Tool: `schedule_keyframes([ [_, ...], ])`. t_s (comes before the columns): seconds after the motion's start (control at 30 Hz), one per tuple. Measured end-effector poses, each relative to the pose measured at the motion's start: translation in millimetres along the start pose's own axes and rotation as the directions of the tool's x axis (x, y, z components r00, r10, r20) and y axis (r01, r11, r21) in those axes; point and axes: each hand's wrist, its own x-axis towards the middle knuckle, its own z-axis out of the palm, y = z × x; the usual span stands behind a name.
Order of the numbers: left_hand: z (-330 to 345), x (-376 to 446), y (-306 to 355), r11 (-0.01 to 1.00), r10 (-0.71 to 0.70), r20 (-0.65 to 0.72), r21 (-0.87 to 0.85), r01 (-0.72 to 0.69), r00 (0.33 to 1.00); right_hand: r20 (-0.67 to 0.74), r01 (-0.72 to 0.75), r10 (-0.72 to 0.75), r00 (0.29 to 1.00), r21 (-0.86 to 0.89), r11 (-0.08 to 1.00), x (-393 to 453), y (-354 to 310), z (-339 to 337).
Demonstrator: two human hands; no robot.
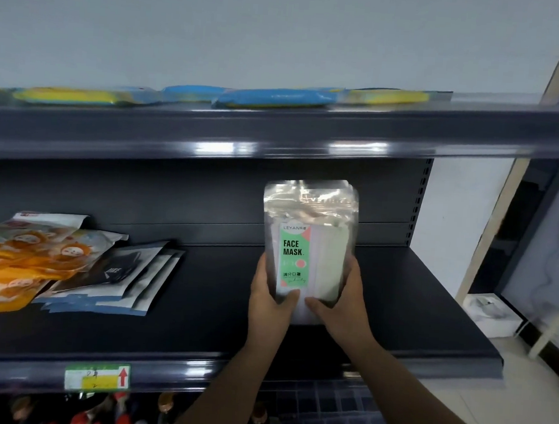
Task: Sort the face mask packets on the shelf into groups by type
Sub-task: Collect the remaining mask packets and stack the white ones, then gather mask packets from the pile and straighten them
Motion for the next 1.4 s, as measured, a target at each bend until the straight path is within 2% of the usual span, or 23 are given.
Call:
schedule_keyframes([
  [0.17,4,-7,-13,0.999,-0.013,0.028,-0.032,0.014,1.0,0.053,-0.022,0.024,0.998,-0.043,0.999,-2,5,-7],
  [0.33,20,17,-4,0.999,-0.037,0.009,-0.001,0.037,0.999,0.007,-0.059,0.06,0.998,-0.048,0.997,20,2,-29],
  [0.47,44,40,3,0.982,-0.177,0.104,0.086,0.169,0.979,0.012,-0.19,0.192,0.981,-0.089,0.978,44,2,-58],
  [0.6,67,43,-3,0.924,-0.359,0.195,0.211,0.318,0.913,0.012,-0.349,0.358,0.934,-0.192,0.917,49,14,-75],
  [0.67,75,39,-7,0.899,-0.414,0.221,0.25,0.359,0.883,0.021,-0.38,0.398,0.917,-0.252,0.89,47,22,-79],
  [1.1,104,41,-5,0.904,-0.411,0.256,0.238,0.355,0.875,0.036,-0.374,0.415,0.909,-0.368,0.851,62,40,-101],
  [1.2,109,39,9,0.898,-0.375,0.233,0.332,0.289,0.897,0.029,-0.316,0.373,0.927,-0.474,0.822,65,34,-103],
  [1.3,101,34,26,0.827,-0.183,0.201,0.561,0.04,0.962,0.037,-0.089,0.132,0.991,-0.556,0.826,63,23,-97],
  [1.4,70,25,39,0.703,0.046,0.154,0.697,-0.142,0.987,0.162,0.173,-0.091,0.983,-0.622,0.764,62,11,-76],
])
